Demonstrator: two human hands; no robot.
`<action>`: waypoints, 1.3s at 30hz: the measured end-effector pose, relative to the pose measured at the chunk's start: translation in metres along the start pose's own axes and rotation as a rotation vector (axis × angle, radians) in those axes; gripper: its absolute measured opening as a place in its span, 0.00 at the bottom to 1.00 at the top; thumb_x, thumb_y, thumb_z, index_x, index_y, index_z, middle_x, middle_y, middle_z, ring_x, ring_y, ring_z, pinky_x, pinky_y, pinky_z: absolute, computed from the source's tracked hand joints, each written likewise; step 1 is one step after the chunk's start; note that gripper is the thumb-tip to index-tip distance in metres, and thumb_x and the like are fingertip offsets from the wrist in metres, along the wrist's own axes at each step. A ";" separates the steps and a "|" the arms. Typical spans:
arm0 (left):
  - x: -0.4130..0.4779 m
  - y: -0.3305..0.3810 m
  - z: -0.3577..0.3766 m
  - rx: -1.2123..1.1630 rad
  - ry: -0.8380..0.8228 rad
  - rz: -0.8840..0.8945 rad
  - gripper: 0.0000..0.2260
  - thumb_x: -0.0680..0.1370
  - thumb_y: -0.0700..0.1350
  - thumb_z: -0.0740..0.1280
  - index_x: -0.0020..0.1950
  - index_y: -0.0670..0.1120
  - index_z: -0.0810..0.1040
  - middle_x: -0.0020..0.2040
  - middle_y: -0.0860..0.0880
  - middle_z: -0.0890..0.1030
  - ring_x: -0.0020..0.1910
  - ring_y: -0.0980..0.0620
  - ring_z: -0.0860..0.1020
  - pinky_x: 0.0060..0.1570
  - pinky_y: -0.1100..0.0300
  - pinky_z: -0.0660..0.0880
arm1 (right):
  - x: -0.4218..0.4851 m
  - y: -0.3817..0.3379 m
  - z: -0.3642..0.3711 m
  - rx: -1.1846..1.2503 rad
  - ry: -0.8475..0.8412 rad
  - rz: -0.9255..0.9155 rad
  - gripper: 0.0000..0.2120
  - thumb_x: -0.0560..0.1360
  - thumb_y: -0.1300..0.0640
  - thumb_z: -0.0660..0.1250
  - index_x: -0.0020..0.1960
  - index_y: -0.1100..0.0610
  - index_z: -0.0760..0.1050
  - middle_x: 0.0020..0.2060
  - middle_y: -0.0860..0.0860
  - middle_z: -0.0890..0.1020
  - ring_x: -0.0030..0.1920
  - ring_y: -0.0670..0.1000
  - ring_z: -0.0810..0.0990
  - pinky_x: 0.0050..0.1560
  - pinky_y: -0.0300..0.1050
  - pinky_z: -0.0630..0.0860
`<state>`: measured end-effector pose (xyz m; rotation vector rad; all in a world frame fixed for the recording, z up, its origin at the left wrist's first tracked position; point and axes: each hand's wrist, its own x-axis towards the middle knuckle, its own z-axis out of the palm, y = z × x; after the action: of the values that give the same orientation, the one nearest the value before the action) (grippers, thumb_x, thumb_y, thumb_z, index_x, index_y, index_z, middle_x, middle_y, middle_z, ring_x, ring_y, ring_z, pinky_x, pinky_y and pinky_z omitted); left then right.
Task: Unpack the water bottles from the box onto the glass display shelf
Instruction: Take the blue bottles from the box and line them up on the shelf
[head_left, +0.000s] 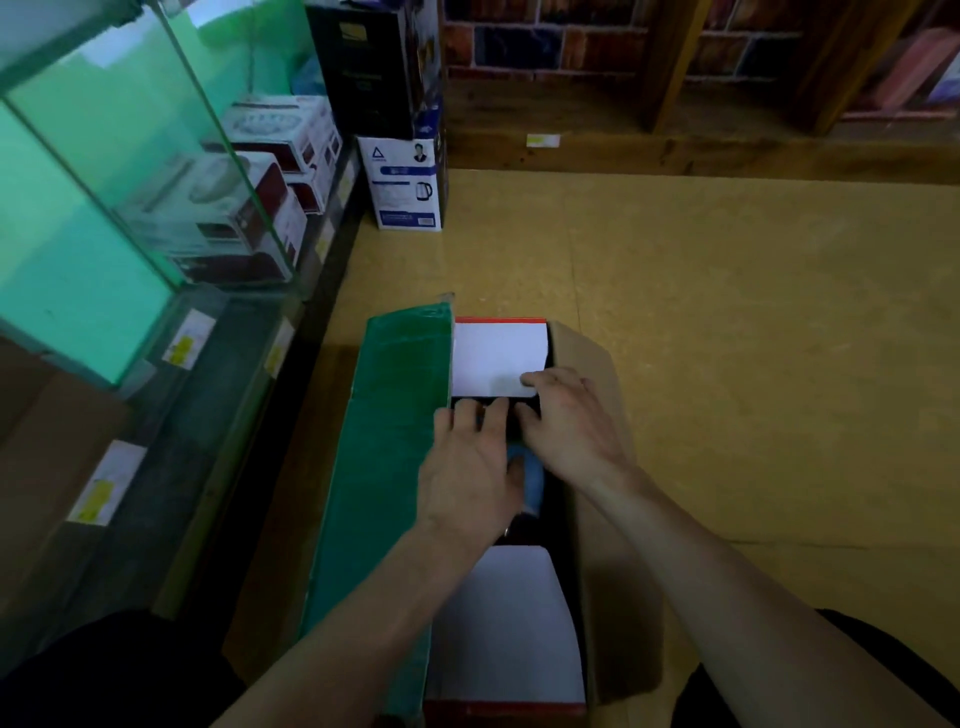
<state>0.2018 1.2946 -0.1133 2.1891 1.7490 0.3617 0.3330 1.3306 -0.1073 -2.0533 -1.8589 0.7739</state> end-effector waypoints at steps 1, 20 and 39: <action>-0.001 -0.005 -0.004 0.043 0.007 -0.011 0.26 0.79 0.51 0.67 0.76 0.49 0.65 0.68 0.46 0.68 0.64 0.45 0.65 0.59 0.53 0.72 | 0.000 -0.005 0.002 0.030 0.009 -0.026 0.21 0.83 0.56 0.63 0.75 0.56 0.71 0.73 0.56 0.72 0.73 0.58 0.68 0.69 0.48 0.68; -0.031 -0.065 -0.075 -0.056 0.054 -0.140 0.34 0.79 0.53 0.66 0.80 0.51 0.54 0.69 0.44 0.66 0.66 0.44 0.69 0.61 0.52 0.70 | -0.002 -0.084 0.034 0.559 -0.091 -0.130 0.23 0.84 0.52 0.64 0.77 0.44 0.65 0.59 0.47 0.83 0.60 0.48 0.81 0.65 0.51 0.77; -0.046 -0.180 -0.113 -0.061 -0.009 -0.419 0.30 0.81 0.48 0.65 0.80 0.44 0.56 0.72 0.41 0.69 0.65 0.43 0.75 0.61 0.51 0.72 | -0.016 -0.164 0.107 -0.164 -0.219 -0.458 0.25 0.85 0.42 0.58 0.81 0.39 0.60 0.80 0.50 0.59 0.77 0.55 0.56 0.71 0.50 0.64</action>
<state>-0.0129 1.2957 -0.0808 1.7184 2.0954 0.2951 0.1364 1.3220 -0.1052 -1.5716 -2.4617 0.7621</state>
